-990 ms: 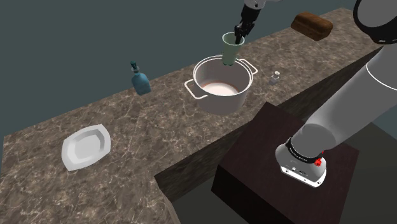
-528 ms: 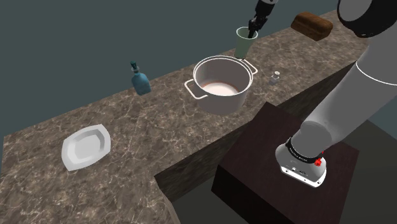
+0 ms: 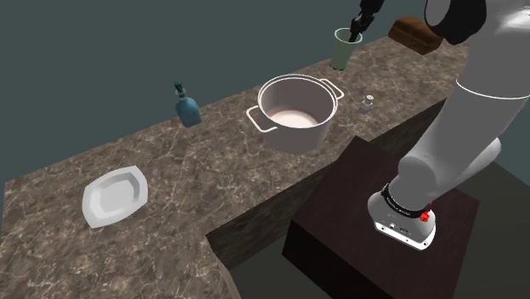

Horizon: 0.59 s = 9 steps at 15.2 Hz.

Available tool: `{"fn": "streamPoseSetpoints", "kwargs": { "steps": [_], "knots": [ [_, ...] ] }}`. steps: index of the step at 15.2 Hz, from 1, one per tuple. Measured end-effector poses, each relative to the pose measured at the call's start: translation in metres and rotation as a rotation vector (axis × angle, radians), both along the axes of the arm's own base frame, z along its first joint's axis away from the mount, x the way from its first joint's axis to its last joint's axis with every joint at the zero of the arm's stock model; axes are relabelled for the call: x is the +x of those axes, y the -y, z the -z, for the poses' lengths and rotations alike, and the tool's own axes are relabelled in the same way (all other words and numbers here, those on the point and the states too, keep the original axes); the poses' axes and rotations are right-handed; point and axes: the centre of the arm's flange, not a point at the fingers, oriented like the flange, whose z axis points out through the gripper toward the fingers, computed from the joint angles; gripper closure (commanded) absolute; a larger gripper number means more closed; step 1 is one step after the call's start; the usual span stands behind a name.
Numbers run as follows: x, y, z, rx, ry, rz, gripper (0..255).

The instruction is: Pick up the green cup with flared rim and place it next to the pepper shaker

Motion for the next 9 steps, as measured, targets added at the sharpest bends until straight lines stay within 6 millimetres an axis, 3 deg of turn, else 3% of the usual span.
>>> {"fn": "streamPoseSetpoints", "kwargs": {
  "steps": [5,9],
  "knots": [
    [-0.016,0.068,-0.001,0.0,0.0,0.001,255],
    [-0.023,0.084,0.016,0.0,0.0,-0.001,255]
  ]
}}
